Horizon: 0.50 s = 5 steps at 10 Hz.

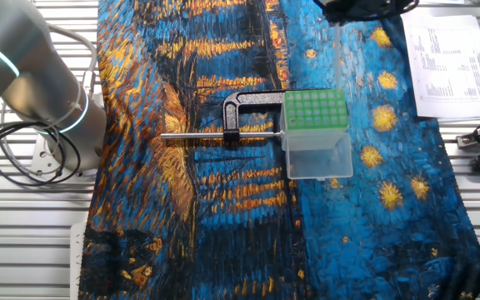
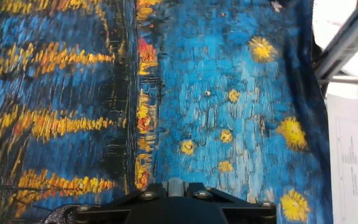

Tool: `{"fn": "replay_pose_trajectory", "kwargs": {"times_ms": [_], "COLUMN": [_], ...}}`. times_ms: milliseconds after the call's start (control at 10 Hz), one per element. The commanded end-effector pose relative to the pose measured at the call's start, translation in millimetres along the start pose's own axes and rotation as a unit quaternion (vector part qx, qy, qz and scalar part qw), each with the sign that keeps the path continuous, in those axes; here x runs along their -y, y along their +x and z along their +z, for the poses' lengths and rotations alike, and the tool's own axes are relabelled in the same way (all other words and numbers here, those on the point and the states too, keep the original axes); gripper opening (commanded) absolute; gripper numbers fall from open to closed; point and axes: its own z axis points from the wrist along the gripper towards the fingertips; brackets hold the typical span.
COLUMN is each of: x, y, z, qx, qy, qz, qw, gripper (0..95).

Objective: Insert a large pipette tip into the holder for large pipette tips

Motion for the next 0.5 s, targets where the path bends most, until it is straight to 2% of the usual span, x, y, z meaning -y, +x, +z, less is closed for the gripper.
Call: {"fn": "replay_pose_trajectory", "kwargs": {"times_ms": [100,300,500], "x": [0.3,0.3,-7.6], "y": [0.8,0.8,-0.5], "z": [1.2,1.2,-6.9], "qx": [-0.003,0.012,0.009], "qy": [0.001,0.001,-0.003], "qz": [0.021,0.026,0.008], "qw": [0.9998,0.9996,0.9999], "gripper": [0.0,0.0,0.0]}}
